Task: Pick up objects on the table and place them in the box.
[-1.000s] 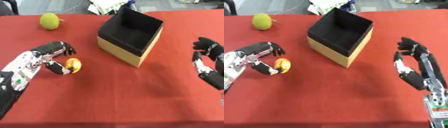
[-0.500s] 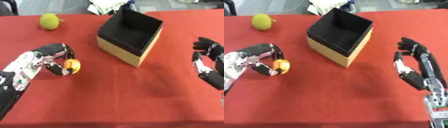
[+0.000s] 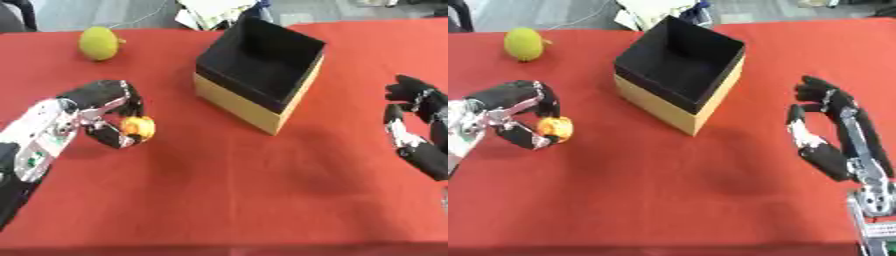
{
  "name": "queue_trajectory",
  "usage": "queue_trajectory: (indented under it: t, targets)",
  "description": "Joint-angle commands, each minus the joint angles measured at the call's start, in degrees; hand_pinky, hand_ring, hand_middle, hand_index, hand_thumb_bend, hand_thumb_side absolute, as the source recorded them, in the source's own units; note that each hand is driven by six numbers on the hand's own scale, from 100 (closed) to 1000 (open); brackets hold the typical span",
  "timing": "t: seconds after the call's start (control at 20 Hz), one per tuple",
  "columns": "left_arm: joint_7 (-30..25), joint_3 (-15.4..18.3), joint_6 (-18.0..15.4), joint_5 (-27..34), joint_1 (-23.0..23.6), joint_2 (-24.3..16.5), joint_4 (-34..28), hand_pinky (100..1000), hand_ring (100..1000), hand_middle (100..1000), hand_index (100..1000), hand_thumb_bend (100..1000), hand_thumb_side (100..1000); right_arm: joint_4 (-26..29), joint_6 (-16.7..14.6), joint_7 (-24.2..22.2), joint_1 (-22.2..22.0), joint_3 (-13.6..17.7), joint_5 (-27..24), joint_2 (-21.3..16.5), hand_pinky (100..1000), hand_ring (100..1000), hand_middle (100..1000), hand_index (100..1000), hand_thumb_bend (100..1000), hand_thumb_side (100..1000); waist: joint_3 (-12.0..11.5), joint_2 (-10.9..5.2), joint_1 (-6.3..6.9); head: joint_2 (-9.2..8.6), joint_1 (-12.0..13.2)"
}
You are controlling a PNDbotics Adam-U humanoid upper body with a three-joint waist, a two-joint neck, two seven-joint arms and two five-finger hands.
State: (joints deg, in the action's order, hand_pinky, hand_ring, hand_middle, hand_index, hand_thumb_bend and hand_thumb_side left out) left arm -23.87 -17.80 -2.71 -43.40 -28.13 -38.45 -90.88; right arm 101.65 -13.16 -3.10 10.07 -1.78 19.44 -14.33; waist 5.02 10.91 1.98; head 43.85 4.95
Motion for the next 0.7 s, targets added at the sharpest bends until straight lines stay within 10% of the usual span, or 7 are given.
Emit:
queue_trajectory:
  t: [0.05,0.7]
  targets:
    - [0.20,1.28,0.58,1.40,-0.87,-3.07,-3.30,564,483,415,545,386,100,0.55,0.06,0.00,0.51,0.35,-0.19,-0.94,725,773,754,902,100,539,-0.08,-0.95,-0.02,0.26,-0.13]
    - [2.50,1.90,0.05,0.27,-11.66,-4.24,-9.17,609,503,453,582,437,100,0.26,-0.42,-1.32,0.64,-1.06,-0.95,-1.01,725,773,753,902,100,540,3.26,-1.47,0.25,0.26,1.59]
